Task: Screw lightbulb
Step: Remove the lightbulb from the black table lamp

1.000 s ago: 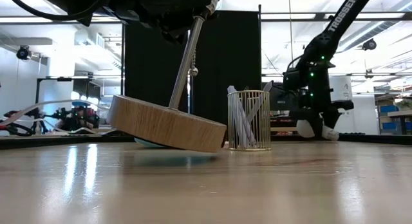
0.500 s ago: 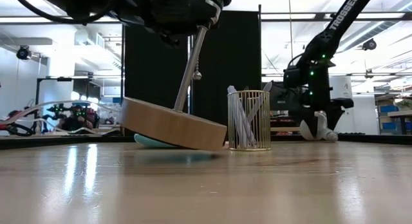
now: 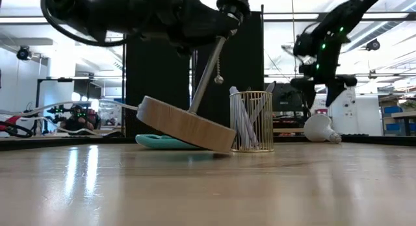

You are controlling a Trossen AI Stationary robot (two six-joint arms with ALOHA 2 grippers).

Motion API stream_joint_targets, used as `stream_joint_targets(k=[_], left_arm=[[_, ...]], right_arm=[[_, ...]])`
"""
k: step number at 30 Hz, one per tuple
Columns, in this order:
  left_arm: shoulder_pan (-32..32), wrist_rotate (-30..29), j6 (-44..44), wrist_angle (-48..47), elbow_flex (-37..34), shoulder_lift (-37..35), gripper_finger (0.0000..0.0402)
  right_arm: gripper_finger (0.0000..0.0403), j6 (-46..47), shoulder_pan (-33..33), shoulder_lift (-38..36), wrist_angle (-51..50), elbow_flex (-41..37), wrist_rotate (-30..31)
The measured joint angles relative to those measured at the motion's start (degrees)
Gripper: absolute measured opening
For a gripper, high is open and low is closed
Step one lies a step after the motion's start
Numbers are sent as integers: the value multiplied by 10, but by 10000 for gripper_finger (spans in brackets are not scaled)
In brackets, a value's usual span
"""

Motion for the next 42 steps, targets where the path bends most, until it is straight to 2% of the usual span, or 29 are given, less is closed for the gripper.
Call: stream_joint_targets(k=[4, 10, 15, 22, 27, 32, 36, 42], left_arm=[[3, -22, 0, 42, 0, 23, 138], [3, -52, 0, 54, 0, 12, 138], [2, -105, -11, 73, -1, 9, 138], [0, -126, -20, 216, -7, 89, 138], [-1, -130, -23, 266, -7, 131, 138], [-1, -130, -5, 228, -7, 120, 147], [-2, -128, 1, 129, -5, 81, 165], [-2, -128, 5, -28, -6, 14, 155]], right_arm=[[283, -26, 4, -57, 10, 0, 0], [279, -75, 20, -143, 13, 0, -12], [281, -75, 33, -194, 10, 0, -31], [279, -72, 62, -207, 8, 0, -33], [285, -72, 83, -197, 8, 0, -34], [285, -73, 100, -191, 8, 0, -34], [286, -81, 105, -191, 9, 0, -33], [298, -81, 105, -191, 9, 0, -32]])
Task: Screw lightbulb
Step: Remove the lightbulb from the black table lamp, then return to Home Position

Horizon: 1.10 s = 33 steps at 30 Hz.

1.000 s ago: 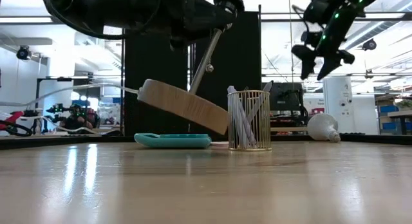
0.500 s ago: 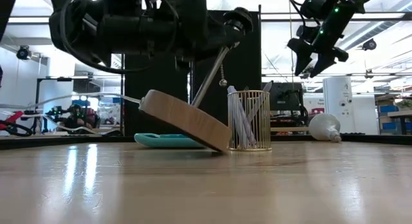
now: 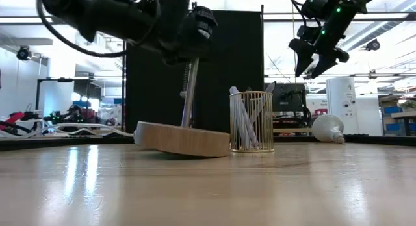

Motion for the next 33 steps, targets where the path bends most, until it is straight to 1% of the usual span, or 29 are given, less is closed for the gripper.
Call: stream_joint_targets(k=[4, 8, 11, 19, 23, 25, 28, 31, 33], left_arm=[[0, 7, -6, -102, 0, -36, 150], [-1, 17, -18, -163, 0, -66, 155], [-1, 30, -34, -217, 0, -88, 171], [-4, 30, -62, -355, 0, -142, 229], [-16, 30, -68, -406, -1, -184, 243], [-25, 31, -69, -420, -6, -209, 244], [-40, 32, -74, -415, -29, -256, 244], [-48, 54, -91, -402, -67, -306, 244], [-49, 62, -100, -375, -99, -343, 243]], right_arm=[[304, 0, 0, 0, 4, 0, 0], [309, -1, 0, 0, 4, 0, 0], [309, -1, 0, 0, 5, 0, 0], [309, -16, 0, 0, 6, 0, 0], [308, -37, 3, -9, 19, 0, -7], [303, -46, 11, -21, 29, 0, -24], [292, -58, 36, -49, 42, -9, -54], [278, -71, 82, -82, 63, -27, -60], [269, -75, 119, -108, 85, -48, -61]])
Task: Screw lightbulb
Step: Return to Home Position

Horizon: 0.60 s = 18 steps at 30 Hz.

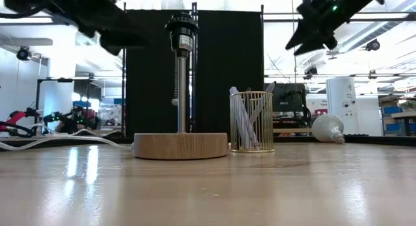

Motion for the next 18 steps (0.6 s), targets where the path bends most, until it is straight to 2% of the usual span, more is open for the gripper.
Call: stream_joint_targets(k=[8, 18], left_arm=[[0, -6, -53, 25, -96, -132, 243], [0, -5, -47, 20, -164, -205, 243]], right_arm=[[235, -2, 142, -95, 101, -99, -4], [208, 13, 217, -154, 140, -184, 0]])
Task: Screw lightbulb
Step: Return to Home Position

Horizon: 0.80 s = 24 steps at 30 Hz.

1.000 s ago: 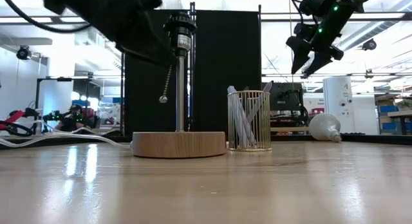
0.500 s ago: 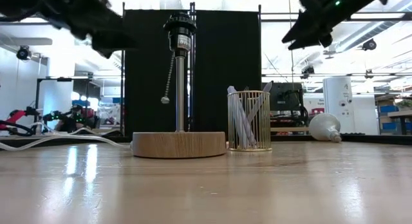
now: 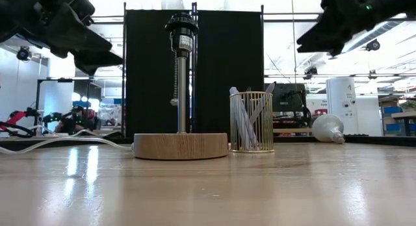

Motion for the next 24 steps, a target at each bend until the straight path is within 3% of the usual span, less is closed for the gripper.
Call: stream_joint_targets(k=[12, 24], left_arm=[[1, -1, 28, -7, -49, -143, 243], [1, -1, 38, -7, -115, -241, 243]], right_arm=[[223, -54, 120, -100, 134, -139, 17], [239, -60, 162, -269, 111, -211, 21]])
